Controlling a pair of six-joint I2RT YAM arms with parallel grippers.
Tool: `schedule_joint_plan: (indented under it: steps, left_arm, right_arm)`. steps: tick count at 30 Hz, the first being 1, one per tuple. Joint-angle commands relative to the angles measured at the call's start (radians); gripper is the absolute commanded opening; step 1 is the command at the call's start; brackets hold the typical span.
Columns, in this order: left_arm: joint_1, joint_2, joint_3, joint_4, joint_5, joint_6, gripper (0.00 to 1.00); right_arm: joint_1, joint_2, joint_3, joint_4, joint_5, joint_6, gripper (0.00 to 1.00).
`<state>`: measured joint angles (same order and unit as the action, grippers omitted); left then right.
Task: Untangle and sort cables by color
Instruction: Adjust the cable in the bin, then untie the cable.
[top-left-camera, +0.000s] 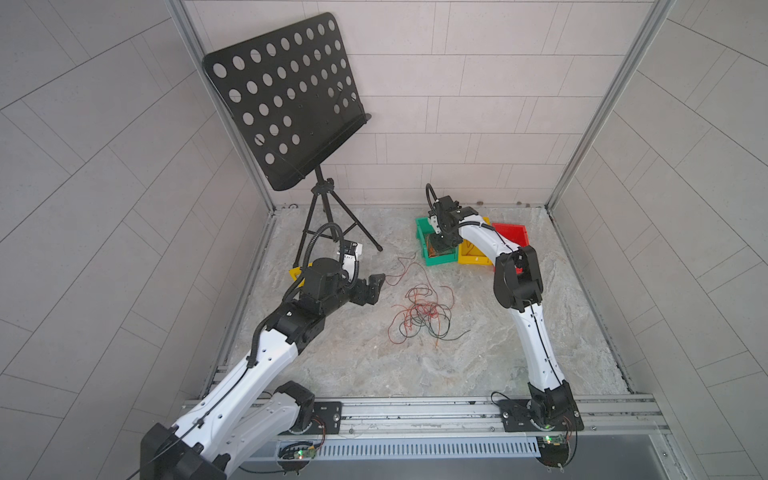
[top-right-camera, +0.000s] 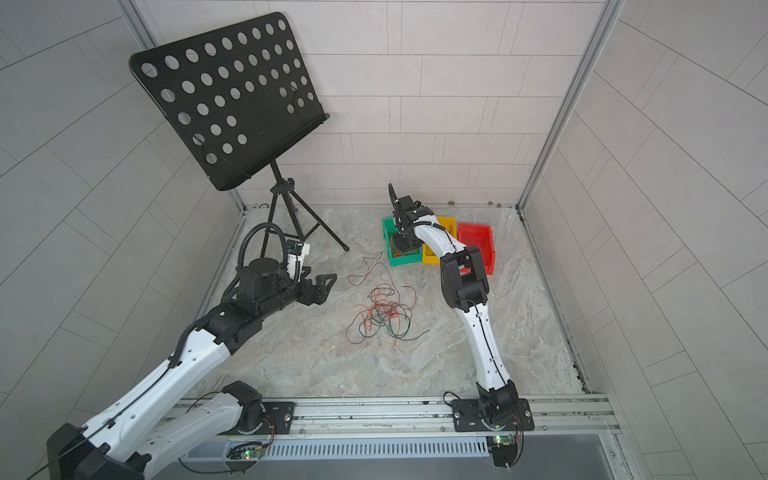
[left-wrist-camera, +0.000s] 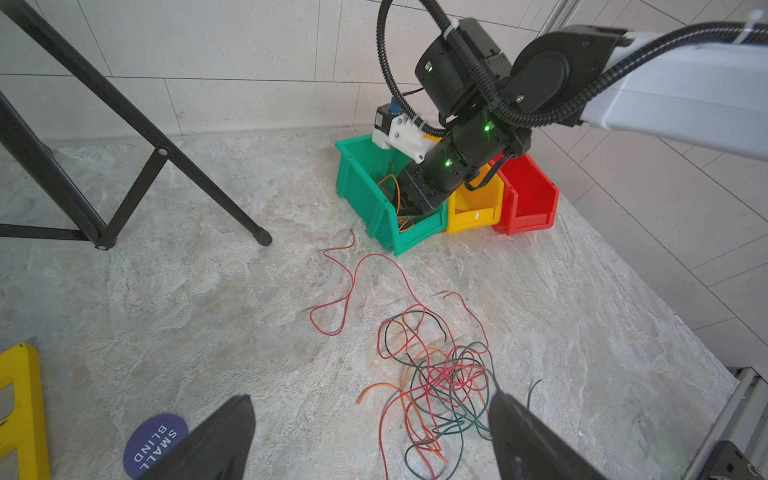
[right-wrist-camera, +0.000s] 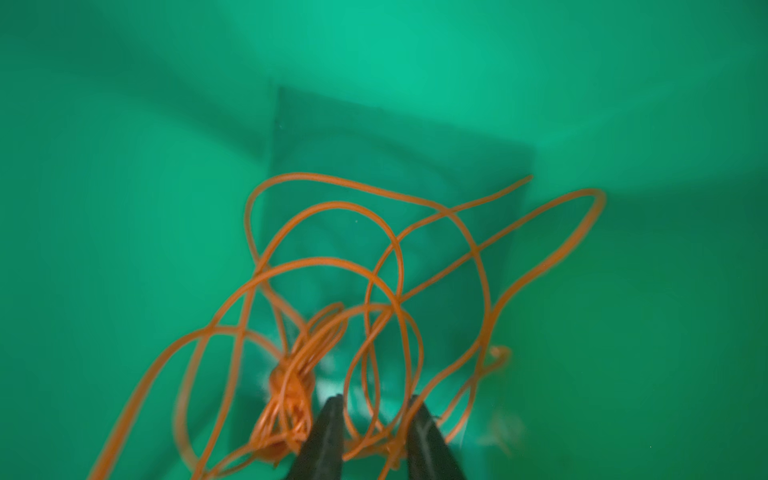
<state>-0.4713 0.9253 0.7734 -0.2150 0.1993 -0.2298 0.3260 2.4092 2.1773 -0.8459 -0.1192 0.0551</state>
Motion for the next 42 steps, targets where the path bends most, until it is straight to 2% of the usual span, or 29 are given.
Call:
schedule_joint_plan:
  steps: [1, 11, 15, 20, 25, 30, 32, 37, 42]
  left_arm:
    - [0.008, -0.011, -0.012, 0.022, 0.002, 0.014, 0.95]
    - [0.008, -0.002, -0.019, 0.032, -0.005, 0.004, 0.95]
    - [0.008, 0.030, -0.023, 0.045, -0.001, -0.020, 0.96]
    - [0.013, 0.127, -0.028, 0.066, 0.031, -0.071, 0.96]
    - [0.017, 0.264, -0.028, 0.123, 0.058, -0.101, 0.94]
    - [0.015, 0.488, 0.055, 0.113, 0.037, -0.079, 0.92]
    - [0.018, 0.591, 0.116, 0.065, 0.031, -0.069, 0.92]
    - [0.016, 0.825, 0.222, 0.036, 0.012, -0.080, 0.89]
    - [0.017, 0.912, 0.255, 0.099, 0.010, -0.126, 0.79]
  right_arm:
    - [0.004, -0.121, -0.004, -0.018, -0.003, -0.014, 0.36]
    - [0.007, -0.187, -0.015, -0.048, -0.002, -0.015, 0.44]
    - [0.007, -0.260, -0.060, -0.032, -0.003, -0.017, 0.45]
    - [0.007, -0.483, -0.288, 0.098, -0.033, -0.003, 0.53]
    - [0.005, -0.792, -0.640, 0.282, -0.078, 0.036, 0.67]
    - [-0.001, -1.098, -0.993, 0.458, -0.096, 0.097, 0.82]
    - [-0.002, -1.194, -1.083, 0.483, -0.101, 0.122, 0.87]
    - [-0.008, -1.358, -1.214, 0.485, -0.131, 0.163, 0.91]
    - [-0.007, -1.446, -1.253, 0.450, -0.155, 0.183, 0.91]
